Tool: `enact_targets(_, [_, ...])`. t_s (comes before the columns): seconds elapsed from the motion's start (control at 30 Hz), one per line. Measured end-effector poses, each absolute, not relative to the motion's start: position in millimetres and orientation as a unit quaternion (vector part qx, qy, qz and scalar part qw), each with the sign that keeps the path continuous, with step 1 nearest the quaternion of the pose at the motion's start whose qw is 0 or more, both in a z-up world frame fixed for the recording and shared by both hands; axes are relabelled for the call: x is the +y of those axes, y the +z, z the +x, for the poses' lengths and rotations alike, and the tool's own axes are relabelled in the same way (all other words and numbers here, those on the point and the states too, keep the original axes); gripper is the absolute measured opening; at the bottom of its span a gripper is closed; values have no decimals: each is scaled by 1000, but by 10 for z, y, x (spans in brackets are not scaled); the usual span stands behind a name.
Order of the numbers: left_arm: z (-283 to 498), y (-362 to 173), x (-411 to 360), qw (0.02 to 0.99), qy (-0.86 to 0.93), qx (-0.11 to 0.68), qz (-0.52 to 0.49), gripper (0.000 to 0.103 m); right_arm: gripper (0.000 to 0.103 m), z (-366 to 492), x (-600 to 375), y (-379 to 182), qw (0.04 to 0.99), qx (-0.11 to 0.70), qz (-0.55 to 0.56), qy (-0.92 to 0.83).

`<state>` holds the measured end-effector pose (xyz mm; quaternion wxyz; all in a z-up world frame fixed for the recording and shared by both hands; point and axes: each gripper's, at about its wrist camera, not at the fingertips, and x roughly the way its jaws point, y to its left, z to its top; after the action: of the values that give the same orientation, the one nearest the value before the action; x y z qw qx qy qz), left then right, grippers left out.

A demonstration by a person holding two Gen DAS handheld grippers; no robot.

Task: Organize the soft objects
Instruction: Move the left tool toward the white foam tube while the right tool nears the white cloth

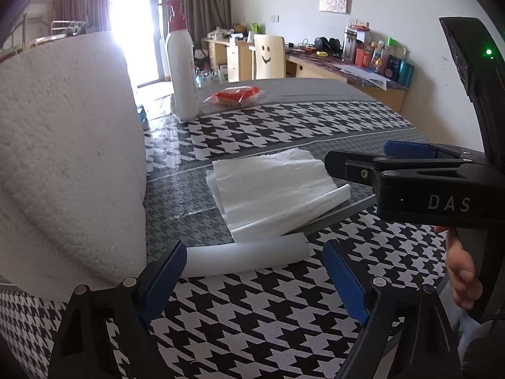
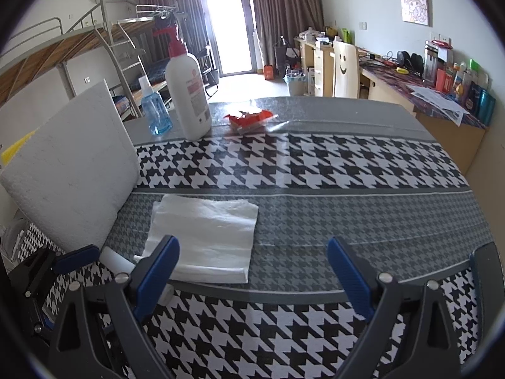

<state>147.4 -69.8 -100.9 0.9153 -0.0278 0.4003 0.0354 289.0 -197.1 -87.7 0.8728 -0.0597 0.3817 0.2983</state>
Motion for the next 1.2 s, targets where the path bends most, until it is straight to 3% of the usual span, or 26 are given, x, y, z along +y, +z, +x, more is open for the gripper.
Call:
enact_targets(0.37, [1532,-1072,-688,907,13,420,-29,79,97,2933,-1852,-947,864,389,-72,311])
enact_targets(0.7, [1512,-1095,-709,904,5,426,-16,78,95,2951,-1740,-1010,858,393,-85,319])
enact_targets(0.87, [1512,-1089,-691,905,3,426,-17,77,87,2966,-1688,-1045,853,399,-93,323])
enact_targets(1.2, [1506,-1095,-662,905,-3,426,-25,77,86,2927,-1571,-1081,850,397,-119,327])
